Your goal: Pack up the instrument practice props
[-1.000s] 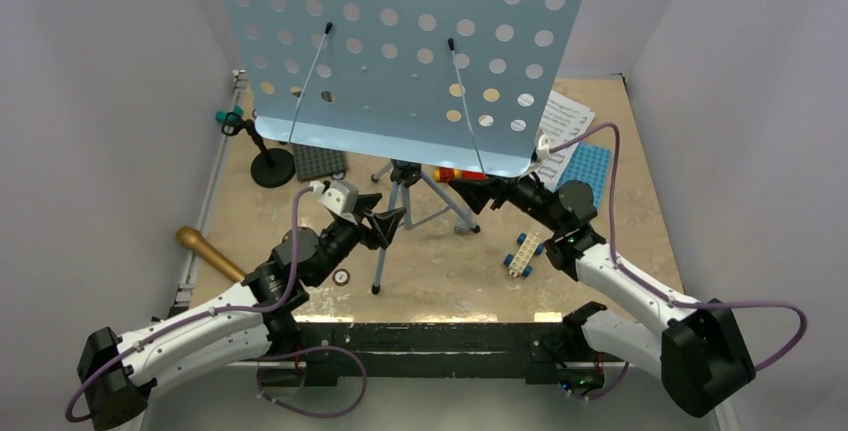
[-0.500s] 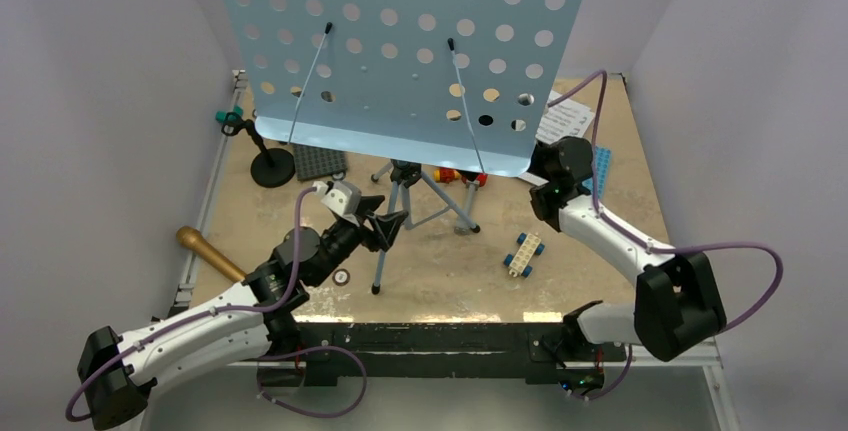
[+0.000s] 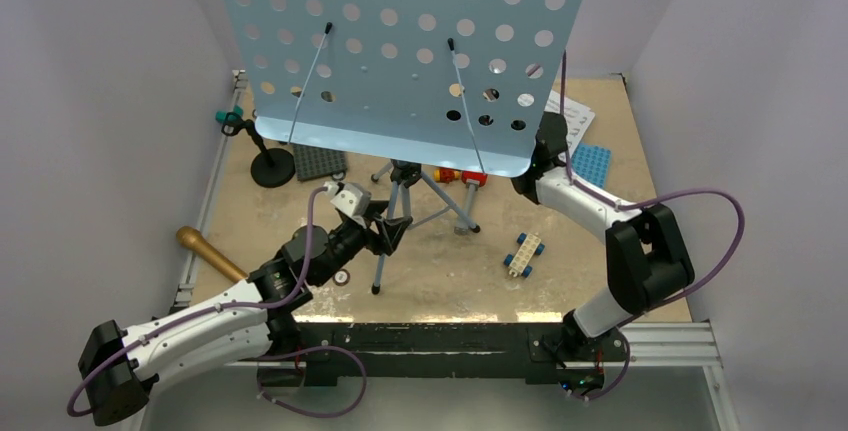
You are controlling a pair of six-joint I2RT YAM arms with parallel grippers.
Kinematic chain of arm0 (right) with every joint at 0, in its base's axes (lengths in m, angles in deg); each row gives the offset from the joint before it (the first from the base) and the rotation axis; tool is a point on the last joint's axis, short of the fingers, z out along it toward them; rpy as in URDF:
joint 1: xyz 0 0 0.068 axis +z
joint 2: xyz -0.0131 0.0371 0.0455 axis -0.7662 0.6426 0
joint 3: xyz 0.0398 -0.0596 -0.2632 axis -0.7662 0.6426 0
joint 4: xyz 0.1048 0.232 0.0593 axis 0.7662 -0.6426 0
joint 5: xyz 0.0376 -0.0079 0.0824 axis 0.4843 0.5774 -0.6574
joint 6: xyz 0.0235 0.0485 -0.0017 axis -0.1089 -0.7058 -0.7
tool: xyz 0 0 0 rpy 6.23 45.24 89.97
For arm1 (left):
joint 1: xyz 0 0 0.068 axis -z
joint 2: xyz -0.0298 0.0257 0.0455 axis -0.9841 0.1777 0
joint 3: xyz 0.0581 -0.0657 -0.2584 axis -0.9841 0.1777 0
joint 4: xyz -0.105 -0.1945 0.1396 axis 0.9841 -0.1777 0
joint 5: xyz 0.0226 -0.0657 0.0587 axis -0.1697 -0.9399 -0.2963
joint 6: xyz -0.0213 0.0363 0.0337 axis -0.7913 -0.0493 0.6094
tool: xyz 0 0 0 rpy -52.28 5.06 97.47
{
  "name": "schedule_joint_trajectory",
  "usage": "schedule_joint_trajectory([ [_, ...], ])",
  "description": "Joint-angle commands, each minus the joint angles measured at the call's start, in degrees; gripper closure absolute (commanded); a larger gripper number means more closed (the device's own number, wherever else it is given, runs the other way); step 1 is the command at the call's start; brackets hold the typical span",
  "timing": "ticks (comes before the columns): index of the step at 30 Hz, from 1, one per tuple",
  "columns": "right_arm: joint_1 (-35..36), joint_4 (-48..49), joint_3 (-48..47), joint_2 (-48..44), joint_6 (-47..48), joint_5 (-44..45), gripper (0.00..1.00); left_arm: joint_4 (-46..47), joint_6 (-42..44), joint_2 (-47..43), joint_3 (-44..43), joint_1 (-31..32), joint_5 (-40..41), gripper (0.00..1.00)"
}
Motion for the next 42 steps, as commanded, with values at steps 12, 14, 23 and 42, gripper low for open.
schedule_joint_trajectory([
  [12,5.1,-14.0,-12.4,0.5,10.4,-4.2,0.3,-2.0,-0.1,-3.3,-0.9,0.6,-0.1,0.36],
  [14,5.9,-16.5,-13.5,1.1,11.5,-4.4,0.31,-2.2,-0.1,-3.3,-0.9,0.6,0.2,0.36],
  [23,8.5,-19.9,-16.3,3.9,10.8,-3.4,0.52,-4.3,-1.0,-5.5,0.2,0.8,2.6,0.36],
  [42,10.1,-13.6,-16.7,5.2,-1.4,0.4,0.53,-7.6,-3.0,-8.9,1.3,1.1,6.4,0.37],
])
